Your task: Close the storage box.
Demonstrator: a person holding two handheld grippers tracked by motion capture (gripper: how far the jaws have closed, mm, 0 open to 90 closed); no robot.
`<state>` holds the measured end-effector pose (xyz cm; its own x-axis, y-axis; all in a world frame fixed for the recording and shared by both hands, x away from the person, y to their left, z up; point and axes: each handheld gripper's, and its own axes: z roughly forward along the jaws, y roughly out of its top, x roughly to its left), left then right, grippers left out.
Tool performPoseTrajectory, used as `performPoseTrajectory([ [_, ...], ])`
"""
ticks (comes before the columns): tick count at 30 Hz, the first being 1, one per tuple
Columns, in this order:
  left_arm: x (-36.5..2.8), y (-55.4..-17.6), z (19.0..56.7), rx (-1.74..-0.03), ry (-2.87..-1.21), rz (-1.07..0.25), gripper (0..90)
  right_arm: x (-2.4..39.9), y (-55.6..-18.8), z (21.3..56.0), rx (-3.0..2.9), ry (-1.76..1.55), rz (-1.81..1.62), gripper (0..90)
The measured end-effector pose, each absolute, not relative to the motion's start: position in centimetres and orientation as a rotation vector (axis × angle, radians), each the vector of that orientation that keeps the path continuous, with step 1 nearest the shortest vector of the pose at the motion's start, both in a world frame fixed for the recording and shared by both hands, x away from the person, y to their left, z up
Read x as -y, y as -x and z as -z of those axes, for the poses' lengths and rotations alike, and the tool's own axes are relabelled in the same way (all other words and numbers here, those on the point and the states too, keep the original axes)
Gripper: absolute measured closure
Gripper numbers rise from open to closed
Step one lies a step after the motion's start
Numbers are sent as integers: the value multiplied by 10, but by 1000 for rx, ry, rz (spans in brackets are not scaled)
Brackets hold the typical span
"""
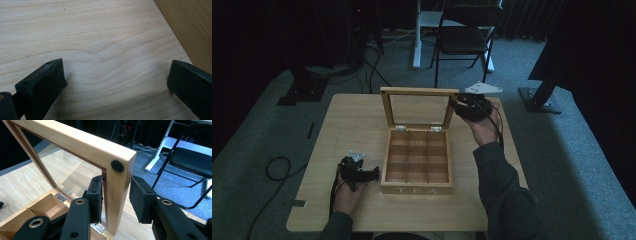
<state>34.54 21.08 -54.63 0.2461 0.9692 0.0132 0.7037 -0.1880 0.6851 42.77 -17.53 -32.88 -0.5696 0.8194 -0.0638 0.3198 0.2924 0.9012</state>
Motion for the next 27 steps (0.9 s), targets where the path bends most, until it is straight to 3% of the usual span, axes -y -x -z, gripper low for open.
performPoseTrajectory([
  [16, -211, -345, 546, -1519, -1964, -617, 16, 174, -421, 331, -2065, -1014, -1228, 606],
  [27, -211, -345, 546, -1520, -1964, -617, 16, 172, -411, 326, -2074, -966, -1195, 646],
])
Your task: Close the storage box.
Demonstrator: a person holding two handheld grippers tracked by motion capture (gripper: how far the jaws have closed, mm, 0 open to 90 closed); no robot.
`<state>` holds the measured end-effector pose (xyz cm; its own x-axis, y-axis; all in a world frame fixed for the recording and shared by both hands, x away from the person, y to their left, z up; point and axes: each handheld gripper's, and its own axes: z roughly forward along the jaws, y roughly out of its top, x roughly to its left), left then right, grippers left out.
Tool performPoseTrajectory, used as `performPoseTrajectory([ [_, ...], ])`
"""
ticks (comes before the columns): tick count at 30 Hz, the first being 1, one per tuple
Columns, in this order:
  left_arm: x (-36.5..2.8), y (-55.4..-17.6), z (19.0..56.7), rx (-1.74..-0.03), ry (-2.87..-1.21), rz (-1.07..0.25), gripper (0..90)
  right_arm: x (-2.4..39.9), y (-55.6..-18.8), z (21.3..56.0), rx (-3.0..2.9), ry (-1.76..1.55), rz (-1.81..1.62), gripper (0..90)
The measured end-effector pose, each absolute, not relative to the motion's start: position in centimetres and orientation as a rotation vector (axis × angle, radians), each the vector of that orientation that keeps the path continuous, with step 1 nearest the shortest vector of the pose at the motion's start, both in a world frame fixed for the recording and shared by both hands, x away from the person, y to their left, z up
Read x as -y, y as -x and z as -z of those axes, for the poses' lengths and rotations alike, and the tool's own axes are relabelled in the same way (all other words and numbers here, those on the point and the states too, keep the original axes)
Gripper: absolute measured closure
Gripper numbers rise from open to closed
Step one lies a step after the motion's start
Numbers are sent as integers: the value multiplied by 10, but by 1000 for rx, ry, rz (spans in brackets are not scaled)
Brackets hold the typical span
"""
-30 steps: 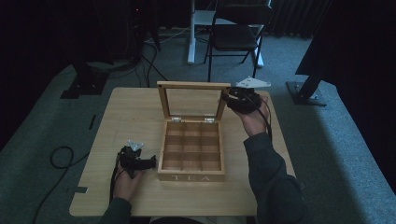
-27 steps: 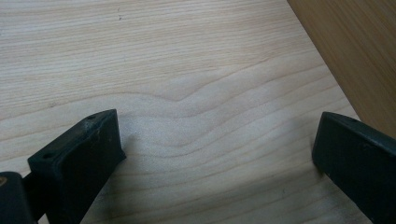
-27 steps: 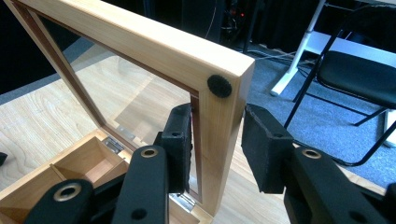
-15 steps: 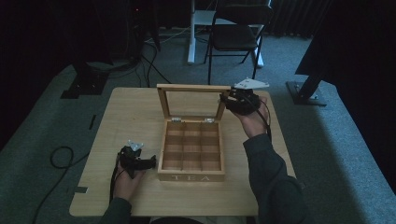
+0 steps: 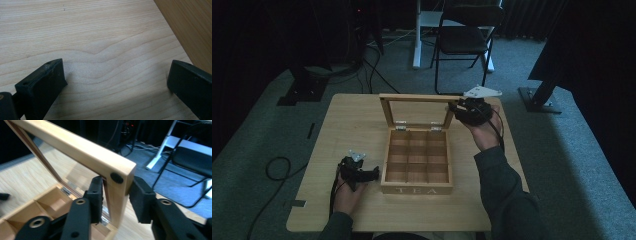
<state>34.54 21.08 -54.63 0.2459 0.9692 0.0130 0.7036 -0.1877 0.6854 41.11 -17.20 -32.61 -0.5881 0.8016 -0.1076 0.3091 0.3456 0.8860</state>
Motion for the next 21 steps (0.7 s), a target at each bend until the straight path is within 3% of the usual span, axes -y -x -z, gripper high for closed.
performPoseTrajectory([
  [21, -211, -345, 546, -1521, -1962, -618, 16, 170, -391, 328, -2106, -1014, -1168, 626],
])
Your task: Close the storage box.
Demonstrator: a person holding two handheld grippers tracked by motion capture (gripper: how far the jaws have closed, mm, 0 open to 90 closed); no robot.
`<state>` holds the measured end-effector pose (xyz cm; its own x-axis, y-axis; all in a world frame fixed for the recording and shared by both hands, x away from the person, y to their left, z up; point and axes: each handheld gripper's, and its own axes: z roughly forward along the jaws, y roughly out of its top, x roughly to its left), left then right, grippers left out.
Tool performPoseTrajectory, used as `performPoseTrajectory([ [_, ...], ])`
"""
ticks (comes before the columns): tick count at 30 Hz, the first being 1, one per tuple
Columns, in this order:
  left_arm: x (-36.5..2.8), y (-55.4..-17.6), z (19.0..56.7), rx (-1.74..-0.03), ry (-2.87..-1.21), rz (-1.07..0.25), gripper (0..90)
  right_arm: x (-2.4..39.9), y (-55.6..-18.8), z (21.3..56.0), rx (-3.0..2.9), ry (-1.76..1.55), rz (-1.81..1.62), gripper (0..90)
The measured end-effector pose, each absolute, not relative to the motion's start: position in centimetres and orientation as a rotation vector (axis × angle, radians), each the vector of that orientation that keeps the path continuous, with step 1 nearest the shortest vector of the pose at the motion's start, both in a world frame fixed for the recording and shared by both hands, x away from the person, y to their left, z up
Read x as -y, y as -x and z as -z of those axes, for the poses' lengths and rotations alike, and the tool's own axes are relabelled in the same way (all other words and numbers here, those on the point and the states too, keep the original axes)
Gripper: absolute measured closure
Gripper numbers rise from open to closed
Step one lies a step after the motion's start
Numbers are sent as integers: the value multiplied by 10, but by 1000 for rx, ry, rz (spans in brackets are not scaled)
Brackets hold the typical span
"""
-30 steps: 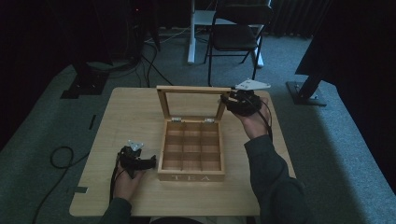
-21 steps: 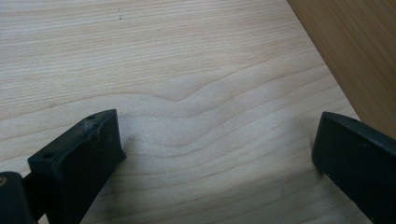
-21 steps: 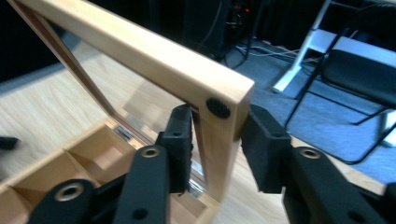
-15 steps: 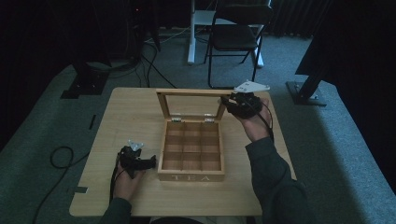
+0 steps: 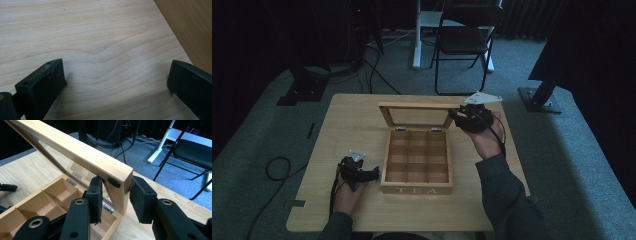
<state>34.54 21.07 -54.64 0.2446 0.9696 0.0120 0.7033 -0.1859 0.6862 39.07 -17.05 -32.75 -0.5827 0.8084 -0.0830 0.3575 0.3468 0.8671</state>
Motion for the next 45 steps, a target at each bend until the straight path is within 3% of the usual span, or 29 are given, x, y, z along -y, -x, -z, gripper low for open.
performPoseTrajectory([
  [45, -211, -345, 546, -1520, -1963, -618, 16, 174, -343, 355, -2156, -1033, -1188, 578],
])
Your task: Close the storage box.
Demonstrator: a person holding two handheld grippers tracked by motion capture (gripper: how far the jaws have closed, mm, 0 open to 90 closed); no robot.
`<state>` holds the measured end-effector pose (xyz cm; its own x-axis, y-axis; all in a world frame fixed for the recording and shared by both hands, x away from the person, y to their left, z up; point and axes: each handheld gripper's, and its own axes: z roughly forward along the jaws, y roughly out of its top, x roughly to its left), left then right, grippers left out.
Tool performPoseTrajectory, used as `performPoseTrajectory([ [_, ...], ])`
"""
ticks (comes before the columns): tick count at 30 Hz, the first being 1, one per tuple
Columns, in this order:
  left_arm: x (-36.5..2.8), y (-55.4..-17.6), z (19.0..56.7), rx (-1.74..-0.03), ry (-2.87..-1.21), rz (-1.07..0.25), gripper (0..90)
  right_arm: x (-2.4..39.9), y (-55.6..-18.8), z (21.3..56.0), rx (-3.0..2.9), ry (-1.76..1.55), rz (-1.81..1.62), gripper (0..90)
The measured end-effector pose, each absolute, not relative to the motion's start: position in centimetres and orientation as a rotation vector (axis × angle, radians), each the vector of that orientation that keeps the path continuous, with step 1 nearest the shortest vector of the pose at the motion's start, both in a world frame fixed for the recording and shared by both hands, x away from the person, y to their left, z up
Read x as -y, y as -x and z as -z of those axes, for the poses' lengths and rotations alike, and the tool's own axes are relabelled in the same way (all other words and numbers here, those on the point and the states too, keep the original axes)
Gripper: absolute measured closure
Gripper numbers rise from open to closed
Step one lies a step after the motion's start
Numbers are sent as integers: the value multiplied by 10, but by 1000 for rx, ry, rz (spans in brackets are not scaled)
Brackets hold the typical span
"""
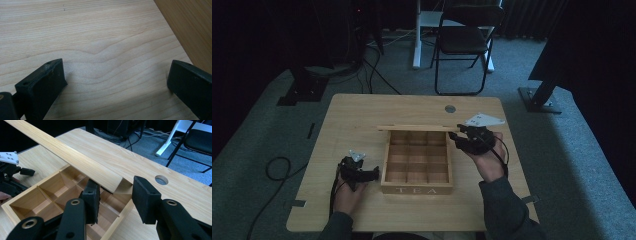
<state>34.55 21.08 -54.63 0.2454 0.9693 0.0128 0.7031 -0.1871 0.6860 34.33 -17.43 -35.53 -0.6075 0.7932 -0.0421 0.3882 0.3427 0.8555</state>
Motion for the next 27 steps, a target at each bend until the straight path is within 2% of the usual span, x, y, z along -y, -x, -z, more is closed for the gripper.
performPoseTrajectory([
  [27, -211, -345, 546, -1520, -1960, -619, 16, 174, -307, 387, -2167, -1020, -1166, 557],
])
